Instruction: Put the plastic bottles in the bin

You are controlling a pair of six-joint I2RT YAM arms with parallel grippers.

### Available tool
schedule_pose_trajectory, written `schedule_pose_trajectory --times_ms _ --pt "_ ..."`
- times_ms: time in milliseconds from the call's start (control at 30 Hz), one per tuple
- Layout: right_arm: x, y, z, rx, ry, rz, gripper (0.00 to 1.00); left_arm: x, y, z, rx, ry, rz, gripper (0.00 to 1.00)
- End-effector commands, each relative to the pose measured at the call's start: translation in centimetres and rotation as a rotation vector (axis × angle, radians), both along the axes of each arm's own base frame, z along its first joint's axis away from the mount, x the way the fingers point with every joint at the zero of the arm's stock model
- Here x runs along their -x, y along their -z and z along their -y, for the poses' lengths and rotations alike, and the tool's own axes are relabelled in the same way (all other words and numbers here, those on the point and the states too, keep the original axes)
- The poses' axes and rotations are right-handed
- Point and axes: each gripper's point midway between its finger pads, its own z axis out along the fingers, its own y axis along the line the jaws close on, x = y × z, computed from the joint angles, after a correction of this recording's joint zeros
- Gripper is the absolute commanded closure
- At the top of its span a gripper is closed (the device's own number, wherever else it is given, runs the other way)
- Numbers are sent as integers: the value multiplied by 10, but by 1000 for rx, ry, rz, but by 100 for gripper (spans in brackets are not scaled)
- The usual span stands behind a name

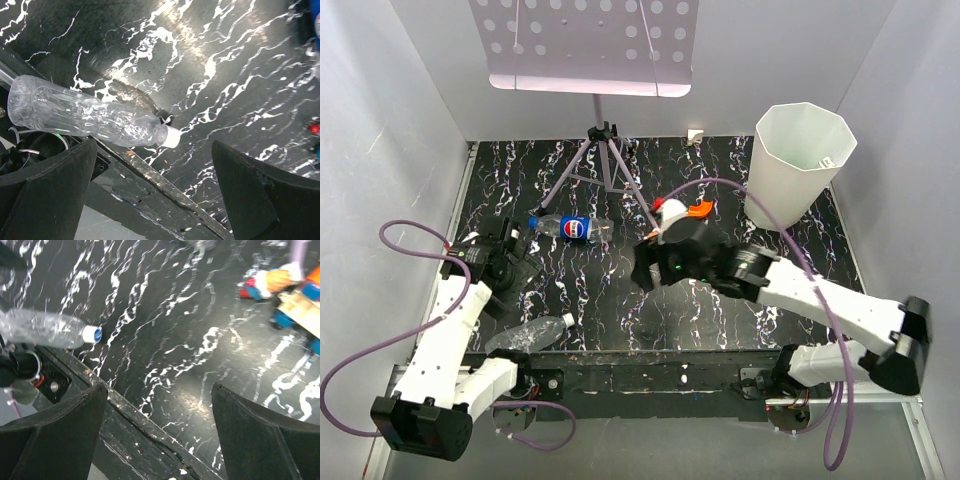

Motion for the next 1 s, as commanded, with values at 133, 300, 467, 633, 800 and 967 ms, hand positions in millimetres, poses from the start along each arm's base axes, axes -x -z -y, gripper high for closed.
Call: schedule_pose_trajectory --times_ms 133,300,467,633,800,967 --pt "60 14 -115 76 -444 111 9 19 -105 -22 -72 29 284 1" --pt "101 42 -166 70 -755 103 9 20 -152 -28 -81 19 429 1" --pt "106 82 -195 216 -863 111 9 33 -170 -42 -107 -43 570 1" --pt "105 110 -209 271 -905 120 7 41 -171 -47 -119 -63 583 1" --pt "96 135 -219 349 -920 117 7 50 -172 -56 -147 -98 613 1" --pt "86 146 -236 363 -912 164 7 57 -177 -63 -179 -102 621 1"
